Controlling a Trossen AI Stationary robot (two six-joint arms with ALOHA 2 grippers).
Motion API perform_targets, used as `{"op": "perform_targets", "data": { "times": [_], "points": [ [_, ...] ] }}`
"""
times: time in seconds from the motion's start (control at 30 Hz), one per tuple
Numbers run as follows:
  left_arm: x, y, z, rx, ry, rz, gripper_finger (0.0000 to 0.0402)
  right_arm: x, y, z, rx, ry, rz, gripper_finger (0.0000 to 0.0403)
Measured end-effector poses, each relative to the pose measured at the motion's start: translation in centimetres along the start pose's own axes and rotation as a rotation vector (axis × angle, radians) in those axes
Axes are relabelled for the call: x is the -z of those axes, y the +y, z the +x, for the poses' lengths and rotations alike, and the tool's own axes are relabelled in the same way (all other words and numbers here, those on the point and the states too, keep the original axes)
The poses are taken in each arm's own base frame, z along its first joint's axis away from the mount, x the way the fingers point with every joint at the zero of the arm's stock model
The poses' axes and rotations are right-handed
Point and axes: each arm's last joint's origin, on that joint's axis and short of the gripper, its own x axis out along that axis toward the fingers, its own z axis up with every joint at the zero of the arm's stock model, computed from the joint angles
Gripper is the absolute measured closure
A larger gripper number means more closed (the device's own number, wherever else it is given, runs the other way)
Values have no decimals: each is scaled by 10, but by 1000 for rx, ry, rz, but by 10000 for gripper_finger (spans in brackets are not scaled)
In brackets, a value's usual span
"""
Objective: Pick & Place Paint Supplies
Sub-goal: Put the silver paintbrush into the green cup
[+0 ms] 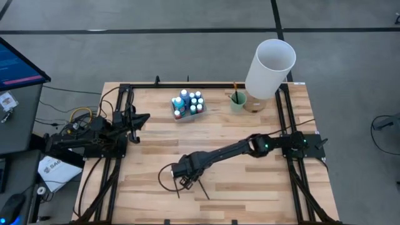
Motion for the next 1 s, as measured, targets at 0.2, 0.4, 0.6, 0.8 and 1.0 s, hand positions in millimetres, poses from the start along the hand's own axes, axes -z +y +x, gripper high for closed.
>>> {"op": "perform_targets", "data": {
  "times": [0.2, 0.4, 0.6, 0.8, 1.0],
  "points": [
    [-1, 0, 0, 0, -6, -1, 400, 0, -1, 1, 26, -16, -64, 392],
    [-1, 0, 0, 0, -10, -2, 400, 1, -3, -9, 110, -112, -98, 401],
    [-1, 0, 0, 0, -13, -2, 400, -2, -11, -67, 165, -346, -77, 402],
    [-1, 0, 0, 0, -15, -3, 400, 20, -27, -142, 345, -632, -66, 403],
    [-2, 0, 0, 0, -20, -4, 400, 35, -64, -201, 570, -844, 7, 403]
  ]
}}
